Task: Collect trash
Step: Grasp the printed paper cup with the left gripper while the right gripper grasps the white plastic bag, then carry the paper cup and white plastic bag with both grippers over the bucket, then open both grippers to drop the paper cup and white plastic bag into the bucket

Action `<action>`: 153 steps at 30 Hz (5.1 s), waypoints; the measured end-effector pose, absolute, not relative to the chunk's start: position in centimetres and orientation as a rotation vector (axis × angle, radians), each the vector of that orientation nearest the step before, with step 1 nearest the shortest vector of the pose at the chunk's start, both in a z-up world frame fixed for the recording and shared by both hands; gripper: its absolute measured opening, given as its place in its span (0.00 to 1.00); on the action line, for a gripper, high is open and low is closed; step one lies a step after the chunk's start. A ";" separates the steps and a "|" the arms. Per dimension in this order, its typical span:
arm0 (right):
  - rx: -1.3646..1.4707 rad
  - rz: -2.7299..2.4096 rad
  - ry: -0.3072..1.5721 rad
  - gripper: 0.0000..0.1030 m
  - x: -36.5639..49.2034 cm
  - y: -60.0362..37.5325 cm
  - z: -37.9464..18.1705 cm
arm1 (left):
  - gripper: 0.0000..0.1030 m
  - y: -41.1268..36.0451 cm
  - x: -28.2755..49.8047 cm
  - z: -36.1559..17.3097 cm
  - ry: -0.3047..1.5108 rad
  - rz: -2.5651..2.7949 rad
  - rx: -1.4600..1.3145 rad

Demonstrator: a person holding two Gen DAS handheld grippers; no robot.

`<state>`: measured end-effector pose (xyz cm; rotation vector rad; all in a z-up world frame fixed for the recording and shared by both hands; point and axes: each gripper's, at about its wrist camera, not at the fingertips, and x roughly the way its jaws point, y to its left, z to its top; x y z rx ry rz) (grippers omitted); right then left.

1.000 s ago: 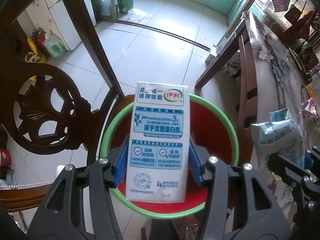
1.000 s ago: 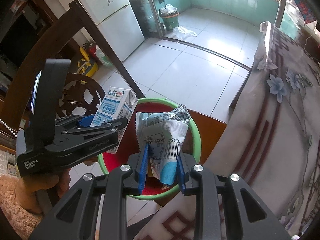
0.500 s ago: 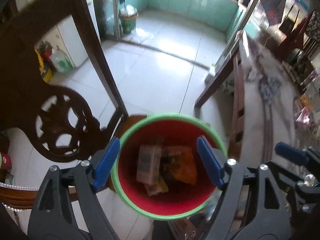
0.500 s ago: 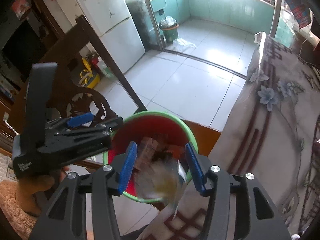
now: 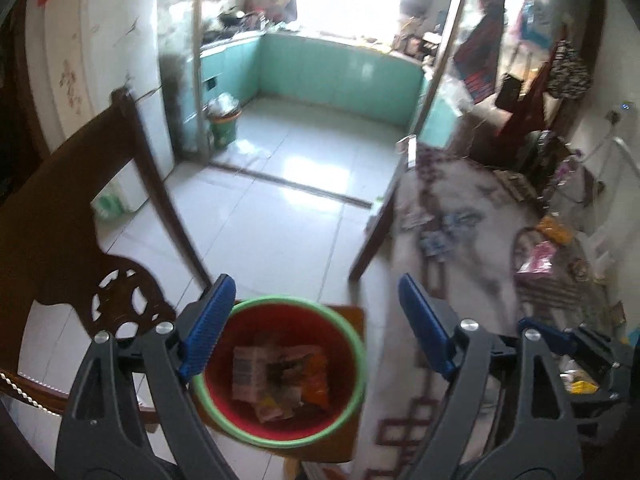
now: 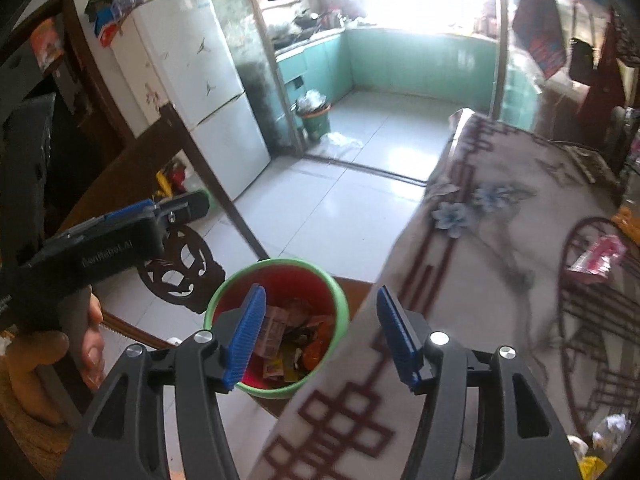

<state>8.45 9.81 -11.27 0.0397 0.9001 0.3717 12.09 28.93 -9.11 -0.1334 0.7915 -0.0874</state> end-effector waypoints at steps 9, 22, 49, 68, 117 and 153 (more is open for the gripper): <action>0.057 0.214 0.831 0.72 3.7 0.7 -10.5 | 0.85 19.9 9.4 -6.8 0.712 -0.247 -0.100; 0.136 -0.026 1.157 0.77 1.4 -24.1 -18.9 | 0.87 3.6 5.6 -11.7 0.891 -0.409 -0.055; 0.174 0.113 1.105 0.39 0.7 -30.7 -19.2 | 0.87 -9.1 1.3 -23.9 1.236 -0.422 -0.016; 0.183 0.218 0.974 0.39 -0.1 -26.8 -14.3 | 0.58 -6.9 1.3 -15.9 0.936 -0.334 0.003; 0.080 0.520 0.897 0.40 11.3 16.1 -11.4 | 0.59 33.4 11.2 -10.8 0.808 0.042 -0.100; 0.049 0.521 0.944 0.60 14.5 19.1 -13.9 | 0.85 35.5 16.2 -11.3 0.788 0.024 -0.112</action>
